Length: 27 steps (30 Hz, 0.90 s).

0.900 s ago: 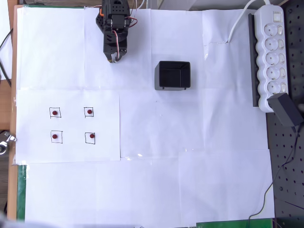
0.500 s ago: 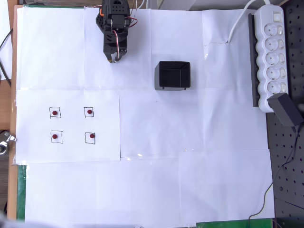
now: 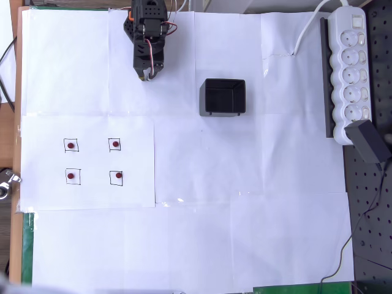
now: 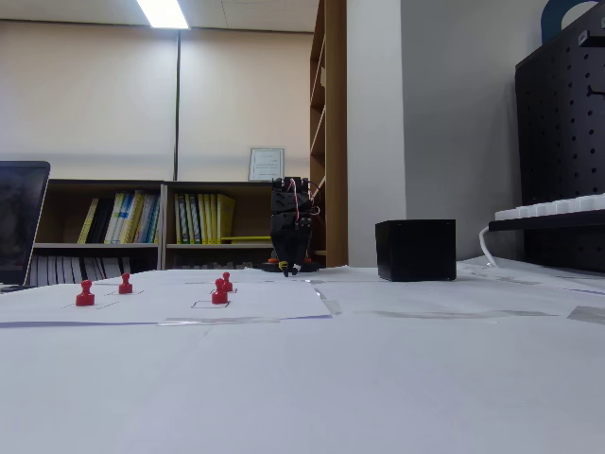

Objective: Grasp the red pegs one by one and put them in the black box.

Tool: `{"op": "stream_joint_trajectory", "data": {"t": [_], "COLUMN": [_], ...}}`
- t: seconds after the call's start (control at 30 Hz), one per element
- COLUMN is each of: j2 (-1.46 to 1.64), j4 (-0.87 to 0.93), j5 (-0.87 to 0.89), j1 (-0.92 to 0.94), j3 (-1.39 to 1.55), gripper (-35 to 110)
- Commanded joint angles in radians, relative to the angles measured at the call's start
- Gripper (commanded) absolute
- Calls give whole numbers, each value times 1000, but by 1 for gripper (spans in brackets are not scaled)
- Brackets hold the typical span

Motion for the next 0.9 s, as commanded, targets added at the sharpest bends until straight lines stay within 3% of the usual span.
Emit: {"op": "stream_joint_trajectory", "data": {"t": [0.0,0.5,0.57,0.87], "j2": [-9,9,127,801], "j4": [5,-18,-163,-1212], "j5": [-9,23,196,186], "j1": [15,-3,31,238], "j3": [-11,-11,-11,-2], "gripper": [0,0,0,3]}}
